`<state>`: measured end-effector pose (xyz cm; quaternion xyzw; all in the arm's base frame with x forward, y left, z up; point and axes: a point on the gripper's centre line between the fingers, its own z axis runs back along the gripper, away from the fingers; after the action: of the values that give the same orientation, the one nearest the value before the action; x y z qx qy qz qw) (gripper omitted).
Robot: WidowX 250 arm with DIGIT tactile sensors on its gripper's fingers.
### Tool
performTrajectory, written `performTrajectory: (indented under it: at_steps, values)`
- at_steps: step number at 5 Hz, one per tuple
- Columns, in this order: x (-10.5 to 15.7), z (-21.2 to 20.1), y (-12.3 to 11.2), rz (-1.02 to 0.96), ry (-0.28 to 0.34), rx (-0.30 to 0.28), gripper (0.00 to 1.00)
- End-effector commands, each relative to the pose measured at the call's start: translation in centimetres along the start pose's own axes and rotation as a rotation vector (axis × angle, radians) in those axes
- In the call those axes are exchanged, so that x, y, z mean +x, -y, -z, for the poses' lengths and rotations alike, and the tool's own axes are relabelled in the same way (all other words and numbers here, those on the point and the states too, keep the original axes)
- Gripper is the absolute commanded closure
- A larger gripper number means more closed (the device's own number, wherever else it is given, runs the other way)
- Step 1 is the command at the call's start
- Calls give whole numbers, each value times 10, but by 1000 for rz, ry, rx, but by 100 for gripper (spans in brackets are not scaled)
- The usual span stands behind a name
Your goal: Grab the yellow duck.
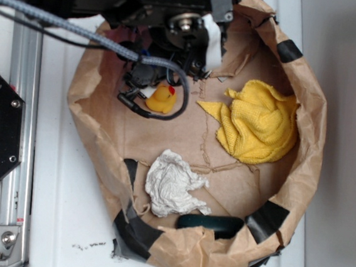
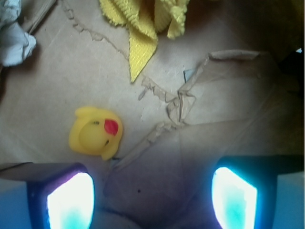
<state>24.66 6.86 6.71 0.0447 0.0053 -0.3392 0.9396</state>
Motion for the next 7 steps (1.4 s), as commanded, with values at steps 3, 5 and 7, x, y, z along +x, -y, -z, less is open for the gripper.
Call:
performTrajectory:
  at_steps: [3,5,7]
  values:
    - [17,0,2,-83,77,-29,0]
    - [14,1,4,-82,81,15,0]
    - [13,0,-2,-91,80,17,0]
